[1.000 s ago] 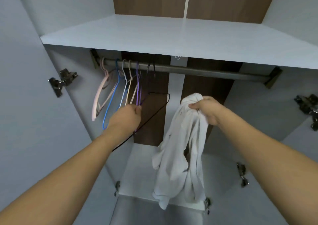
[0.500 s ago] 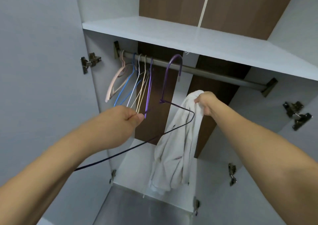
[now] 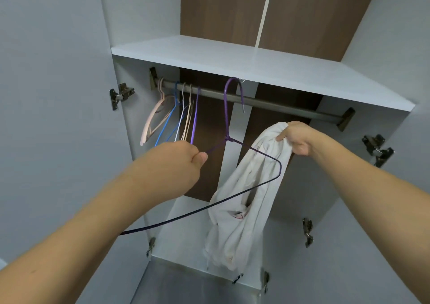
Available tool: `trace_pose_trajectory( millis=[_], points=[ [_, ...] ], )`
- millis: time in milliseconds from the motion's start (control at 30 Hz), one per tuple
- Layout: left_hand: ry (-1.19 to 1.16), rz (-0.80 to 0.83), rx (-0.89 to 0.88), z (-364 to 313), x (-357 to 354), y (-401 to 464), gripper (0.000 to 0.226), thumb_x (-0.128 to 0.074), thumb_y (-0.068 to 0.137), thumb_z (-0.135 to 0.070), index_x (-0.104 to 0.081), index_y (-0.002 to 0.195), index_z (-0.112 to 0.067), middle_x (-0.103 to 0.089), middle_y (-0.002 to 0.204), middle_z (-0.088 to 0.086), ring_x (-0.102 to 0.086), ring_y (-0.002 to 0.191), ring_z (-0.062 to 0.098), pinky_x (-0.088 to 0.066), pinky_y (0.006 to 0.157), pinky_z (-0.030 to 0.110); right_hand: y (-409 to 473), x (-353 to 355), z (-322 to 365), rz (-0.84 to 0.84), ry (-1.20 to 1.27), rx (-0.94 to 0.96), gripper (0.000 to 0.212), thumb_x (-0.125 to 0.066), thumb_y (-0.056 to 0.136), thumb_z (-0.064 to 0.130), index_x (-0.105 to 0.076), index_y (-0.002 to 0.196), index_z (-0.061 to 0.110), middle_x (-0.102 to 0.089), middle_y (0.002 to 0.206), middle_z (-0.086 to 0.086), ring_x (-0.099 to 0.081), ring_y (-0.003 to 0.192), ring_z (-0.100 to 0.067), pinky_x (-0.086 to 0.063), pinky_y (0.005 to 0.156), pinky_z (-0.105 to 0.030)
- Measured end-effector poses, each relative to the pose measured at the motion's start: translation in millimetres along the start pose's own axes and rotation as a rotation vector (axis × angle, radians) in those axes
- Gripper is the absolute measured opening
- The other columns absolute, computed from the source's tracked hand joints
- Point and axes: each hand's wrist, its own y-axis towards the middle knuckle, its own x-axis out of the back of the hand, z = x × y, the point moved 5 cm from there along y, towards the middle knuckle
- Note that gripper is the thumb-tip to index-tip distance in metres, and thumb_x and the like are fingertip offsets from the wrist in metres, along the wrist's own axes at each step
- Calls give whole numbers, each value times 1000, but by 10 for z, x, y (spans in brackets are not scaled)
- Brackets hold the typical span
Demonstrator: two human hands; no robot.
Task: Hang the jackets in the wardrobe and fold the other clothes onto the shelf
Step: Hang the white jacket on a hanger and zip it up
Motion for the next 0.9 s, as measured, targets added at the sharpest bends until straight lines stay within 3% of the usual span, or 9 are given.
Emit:
trace_pose_trajectory(
  millis=[67, 200, 333, 467, 533, 600, 667, 767, 900],
  points=[
    [63, 11, -12, -104, 14, 23, 44, -34, 105, -42, -42, 67, -20, -50, 68, 0, -46, 62, 9, -31, 53, 25, 0, 47, -36, -13, 18, 0, 53, -44, 90, -18, -45, 140, -1, -52, 136, -22, -55, 121, -39, -44, 104, -54],
    [148, 73, -19, -309, -158, 70, 41, -31, 106, -41, -40, 70, -22, -49, 75, -3, -41, 63, 7, -34, 70, 28, 30, 80, -132, -38, 51, 16, 56, -45, 89, -19, -43, 141, 0, -53, 135, -22, -57, 117, -41, -47, 101, -54],
    [198, 36, -22, -348, -184, 82, 36, -31, 105, -42, -50, 83, -21, -54, 80, 0, -50, 74, 17, -38, 73, 31, 56, 168, -209, -70, -24, 23, 49, -48, 89, -16, -49, 135, 0, -55, 128, -22, -58, 113, -38, -49, 99, -51],
    [234, -4, -37, -420, -143, 106, 35, -31, 104, -43, -52, 85, -22, -50, 75, -1, -53, 81, 24, -42, 75, 34, 96, 282, -266, -109, -20, 3, 34, -50, 91, -13, -55, 120, 4, -59, 112, -18, -62, 93, -31, -55, 82, -40],
    [249, -13, -39, -453, -144, 131, 36, -31, 104, -43, -47, 78, -24, -50, 75, 0, -53, 82, 25, -42, 75, 35, 124, 294, -284, -118, -19, -5, 36, -50, 91, -12, -54, 122, 6, -57, 102, -14, -59, 84, -26, -52, 77, -38],
    [259, -11, -39, -488, -156, 167, 38, -31, 104, -43, -43, 74, -23, -49, 74, -1, -51, 76, 22, -40, 73, 34, 145, 312, -293, -140, -43, -1, 39, -49, 91, -12, -53, 126, 6, -54, 95, -11, -57, 80, -25, -51, 76, -37],
    [261, 1, -32, -513, -169, 190, 37, -31, 105, -43, -42, 75, -23, -47, 72, -2, -45, 68, 16, -38, 72, 34, 157, 349, -284, -168, -102, 30, 32, -46, 92, -11, -56, 119, 4, -59, 98, -14, -61, 83, -29, -56, 75, -40],
    [277, -31, -34, -533, -143, 232, 39, -31, 104, -43, -43, 74, -21, -48, 72, -1, -48, 71, 20, -39, 71, 34, 177, 423, -255, -218, -149, 101, 32, -39, 90, -10, -61, 111, 1, -64, 103, -20, -65, 88, -34, -58, 82, -46],
    [266, -36, -43, -586, -145, 336, 40, -32, 105, -42, -41, 72, -22, -45, 71, -2, -41, 61, 13, -37, 70, 33, 217, 490, -188, -262, -156, 157, 32, -41, 91, -6, -61, 114, 5, -63, 107, -19, -64, 94, -33, -56, 88, -47]
  ],
)
